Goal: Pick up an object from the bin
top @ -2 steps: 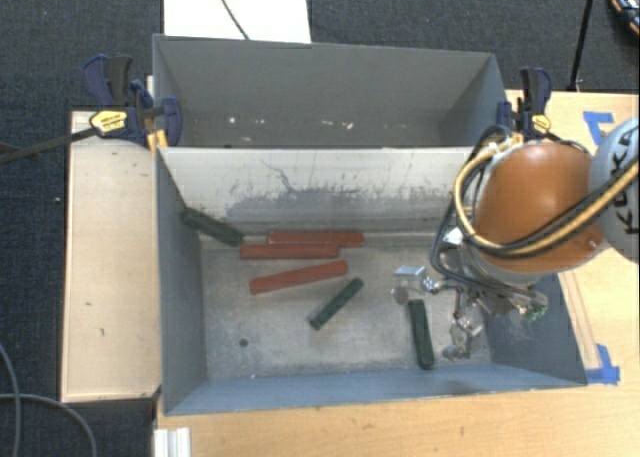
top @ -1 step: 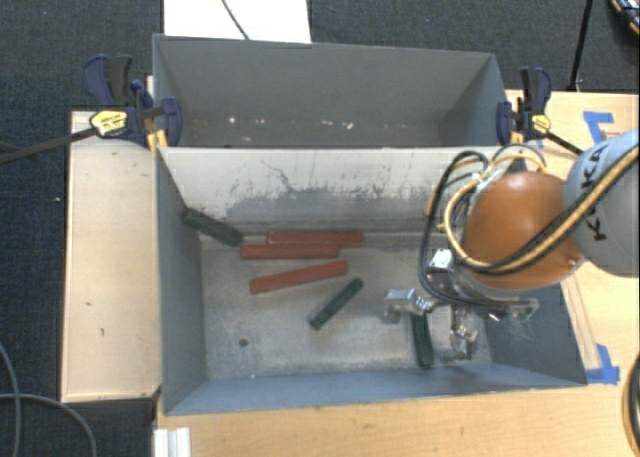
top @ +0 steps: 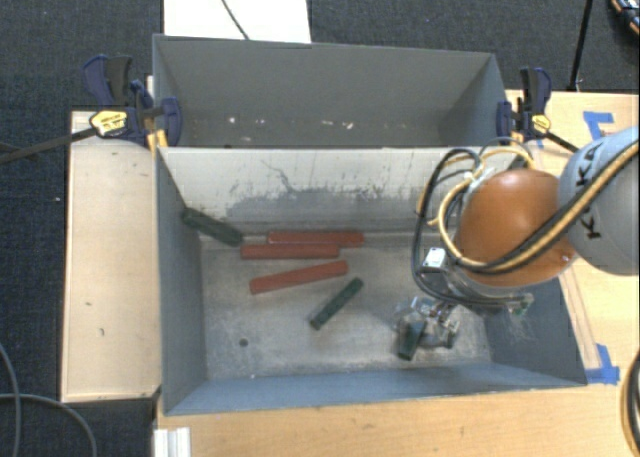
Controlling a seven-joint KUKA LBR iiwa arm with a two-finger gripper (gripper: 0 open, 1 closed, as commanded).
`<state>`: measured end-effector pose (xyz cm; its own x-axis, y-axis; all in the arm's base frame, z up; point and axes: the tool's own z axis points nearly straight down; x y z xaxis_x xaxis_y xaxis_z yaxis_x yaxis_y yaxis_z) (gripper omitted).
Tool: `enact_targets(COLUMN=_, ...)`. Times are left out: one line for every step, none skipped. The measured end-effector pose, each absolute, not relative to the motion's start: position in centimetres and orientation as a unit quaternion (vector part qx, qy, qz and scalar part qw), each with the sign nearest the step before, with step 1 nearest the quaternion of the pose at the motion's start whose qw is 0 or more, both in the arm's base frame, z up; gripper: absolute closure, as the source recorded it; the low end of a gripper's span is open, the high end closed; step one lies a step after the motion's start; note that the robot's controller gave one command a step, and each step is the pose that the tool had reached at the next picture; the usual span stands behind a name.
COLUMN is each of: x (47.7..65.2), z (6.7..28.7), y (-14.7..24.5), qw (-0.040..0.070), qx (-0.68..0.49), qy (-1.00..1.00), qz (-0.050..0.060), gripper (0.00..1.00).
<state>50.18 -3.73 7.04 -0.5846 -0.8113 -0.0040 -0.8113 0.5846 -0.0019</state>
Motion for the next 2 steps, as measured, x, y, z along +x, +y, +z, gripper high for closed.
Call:
enact_targets(x=50.16, z=7.02, y=-3.74, qw=0.002, qx=-0.456, qy=0.890, qz=0.000, gripper=1.00)
enact_targets(x=49.97, z=7.77, y=-3.70, qw=-0.001, qx=-0.455, qy=0.890, qz=0.002, gripper=1.00)
